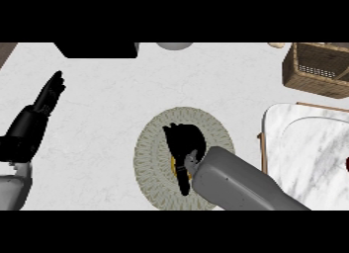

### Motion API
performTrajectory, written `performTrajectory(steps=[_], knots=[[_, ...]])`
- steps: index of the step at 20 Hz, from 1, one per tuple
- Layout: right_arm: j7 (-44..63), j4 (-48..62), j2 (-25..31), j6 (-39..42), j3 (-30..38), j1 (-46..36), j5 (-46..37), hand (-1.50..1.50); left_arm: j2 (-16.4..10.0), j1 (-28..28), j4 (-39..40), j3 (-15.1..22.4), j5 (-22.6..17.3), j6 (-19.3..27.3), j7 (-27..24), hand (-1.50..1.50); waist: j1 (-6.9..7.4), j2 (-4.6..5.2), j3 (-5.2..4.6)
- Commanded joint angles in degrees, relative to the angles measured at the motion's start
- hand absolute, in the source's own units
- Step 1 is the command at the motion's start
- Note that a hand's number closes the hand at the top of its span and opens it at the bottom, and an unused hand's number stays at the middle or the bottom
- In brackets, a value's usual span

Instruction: Pick the lemon from the placemat and place it in the basket

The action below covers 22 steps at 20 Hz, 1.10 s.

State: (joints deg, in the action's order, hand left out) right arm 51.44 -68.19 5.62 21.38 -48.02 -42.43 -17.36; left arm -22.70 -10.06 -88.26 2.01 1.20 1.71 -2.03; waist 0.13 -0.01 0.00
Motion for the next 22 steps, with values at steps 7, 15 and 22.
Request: performTrajectory(steps=[7, 15, 22], knots=[[3.6, -4.1, -1.3, 6.3, 5.5, 6.3, -6.3, -1.50, 1.9, 1.0, -2.8, -1.4, 2.4, -1.7, 2.7, 0.00, -0.11, -0.07, -0.01], [-1.4, -2.6, -3.5, 7.9, 7.4, 10.8, -13.4, -1.50, 5.9, -0.7, 1.0, -1.5, 5.0, -1.8, 0.5, 0.00, -0.19, -0.03, -0.01], [-10.3, 5.8, -3.2, 4.1, 8.0, 10.5, -16.9, 1.50, 4.6, -1.5, -3.4, -3.5, 4.6, -3.8, 4.1, 0.00, 0.17, 0.00, 0.01]])
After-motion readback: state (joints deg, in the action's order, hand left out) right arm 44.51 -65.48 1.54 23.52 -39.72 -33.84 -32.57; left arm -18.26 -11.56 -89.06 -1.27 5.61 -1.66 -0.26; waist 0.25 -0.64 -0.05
